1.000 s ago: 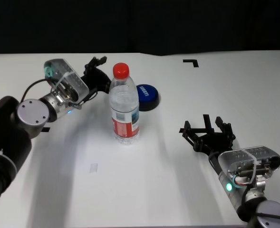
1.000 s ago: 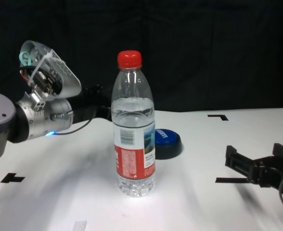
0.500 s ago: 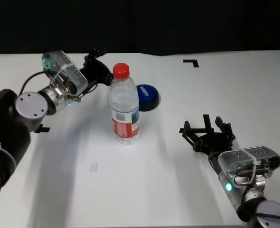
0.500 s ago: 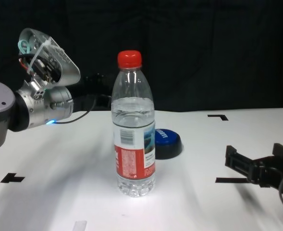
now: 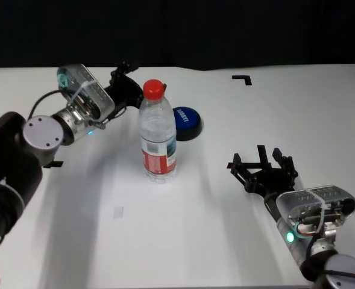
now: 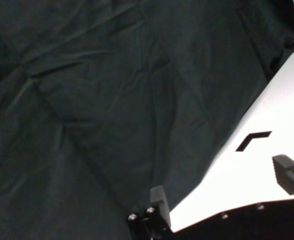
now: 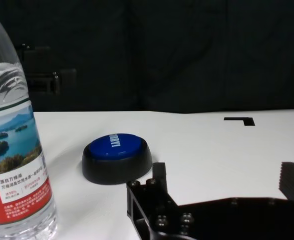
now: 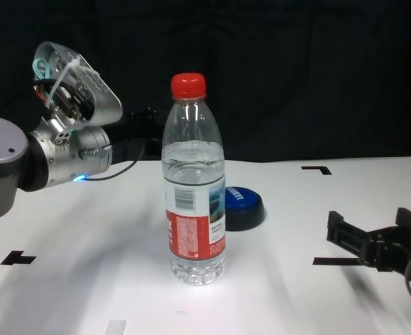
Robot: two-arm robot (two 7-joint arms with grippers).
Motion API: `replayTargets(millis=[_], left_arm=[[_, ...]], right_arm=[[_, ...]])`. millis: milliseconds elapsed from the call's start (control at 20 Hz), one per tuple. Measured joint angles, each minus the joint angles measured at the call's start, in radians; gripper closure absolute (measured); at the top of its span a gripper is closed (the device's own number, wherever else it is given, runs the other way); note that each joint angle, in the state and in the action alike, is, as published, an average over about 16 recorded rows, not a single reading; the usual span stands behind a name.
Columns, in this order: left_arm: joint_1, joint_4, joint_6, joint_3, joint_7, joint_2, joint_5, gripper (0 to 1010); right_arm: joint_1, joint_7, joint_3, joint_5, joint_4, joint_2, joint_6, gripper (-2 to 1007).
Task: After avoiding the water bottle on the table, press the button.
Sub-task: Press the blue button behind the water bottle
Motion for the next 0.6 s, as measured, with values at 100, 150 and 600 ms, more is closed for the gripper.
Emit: replayTargets(millis=[100,150,600], left_arm=[[-0.004,0.009,-0.005,0.002,-0.002,-0.003,0.001,7],[-0.006,0.013,-0.007,0.002,-0.003,-0.005,0.002,7],[-0.009,0.03,-0.016,0.008,-0.011,-0.012,0.007,7]], right_arm=[[0.0,0.0,0.0,0.0,0.0,0.0,0.0,2],[0.0,0.0,0.0,0.0,0.0,0.0,0.0,2],[0.0,0.0,0.0,0.0,0.0,0.0,0.0,2]])
